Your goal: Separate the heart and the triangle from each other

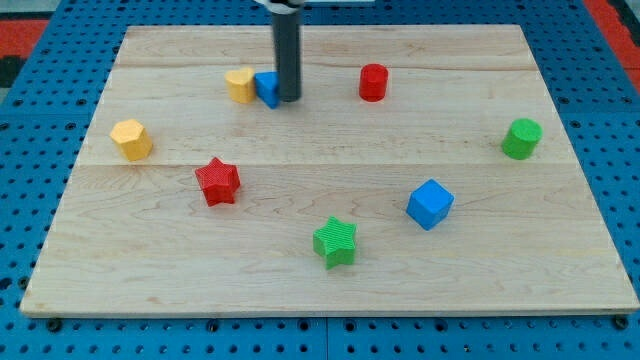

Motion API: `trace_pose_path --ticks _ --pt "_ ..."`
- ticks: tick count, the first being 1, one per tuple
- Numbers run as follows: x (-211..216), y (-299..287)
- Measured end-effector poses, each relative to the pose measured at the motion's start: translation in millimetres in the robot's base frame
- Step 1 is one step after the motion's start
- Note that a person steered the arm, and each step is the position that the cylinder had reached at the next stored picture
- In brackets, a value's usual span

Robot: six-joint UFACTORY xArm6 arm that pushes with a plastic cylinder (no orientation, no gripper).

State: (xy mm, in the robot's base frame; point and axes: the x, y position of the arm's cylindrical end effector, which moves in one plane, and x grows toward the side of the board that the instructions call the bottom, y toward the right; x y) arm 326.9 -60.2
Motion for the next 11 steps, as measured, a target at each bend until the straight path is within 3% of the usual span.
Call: trace_pose_path --ticks 1,3,4,5,6,7,8,11 --pt "2 -13" --pt "-72 -51" --pt "-82 -15" --pt "-100 -24" --pt "-88 -92" --pt "-86 -108" --pt "-50 -90" --pt "-47 -131"
